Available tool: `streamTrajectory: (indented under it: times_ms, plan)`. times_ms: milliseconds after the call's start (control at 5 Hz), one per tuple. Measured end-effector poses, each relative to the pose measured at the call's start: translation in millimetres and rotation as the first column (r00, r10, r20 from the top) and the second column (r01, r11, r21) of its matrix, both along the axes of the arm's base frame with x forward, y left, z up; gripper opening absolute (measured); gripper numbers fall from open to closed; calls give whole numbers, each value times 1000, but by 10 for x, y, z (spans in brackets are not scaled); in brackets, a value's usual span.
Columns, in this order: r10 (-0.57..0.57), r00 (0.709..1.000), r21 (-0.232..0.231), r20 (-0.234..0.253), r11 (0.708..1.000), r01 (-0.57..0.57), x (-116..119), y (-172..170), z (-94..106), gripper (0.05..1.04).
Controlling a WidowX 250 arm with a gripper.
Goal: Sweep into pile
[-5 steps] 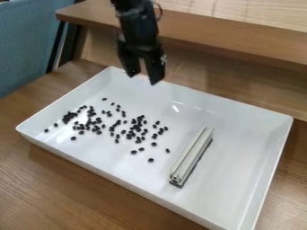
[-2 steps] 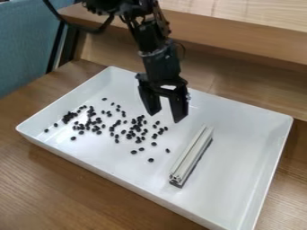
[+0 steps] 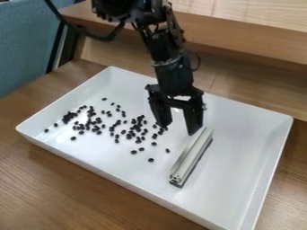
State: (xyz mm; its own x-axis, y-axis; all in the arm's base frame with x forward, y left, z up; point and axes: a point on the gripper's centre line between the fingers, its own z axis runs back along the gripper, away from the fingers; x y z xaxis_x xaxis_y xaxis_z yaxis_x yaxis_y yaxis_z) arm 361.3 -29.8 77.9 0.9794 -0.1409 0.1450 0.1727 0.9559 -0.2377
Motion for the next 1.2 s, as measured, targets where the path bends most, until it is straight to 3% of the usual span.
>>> streamTrajectory:
  times_ms: [200, 600, 800, 1200]
  plan:
    - [-15, 1000, -3, -8, 1000, 15, -45, -139, -59, 999]
    - [-21, 1000, 53, -12, 998, 21, -60, -310, -99, 999]
    - [-17, 998, 88, -53, 996, 21, -41, -336, -283, 999]
    - [6, 997, 127, -74, 992, 4, 32, -379, -433, 955]
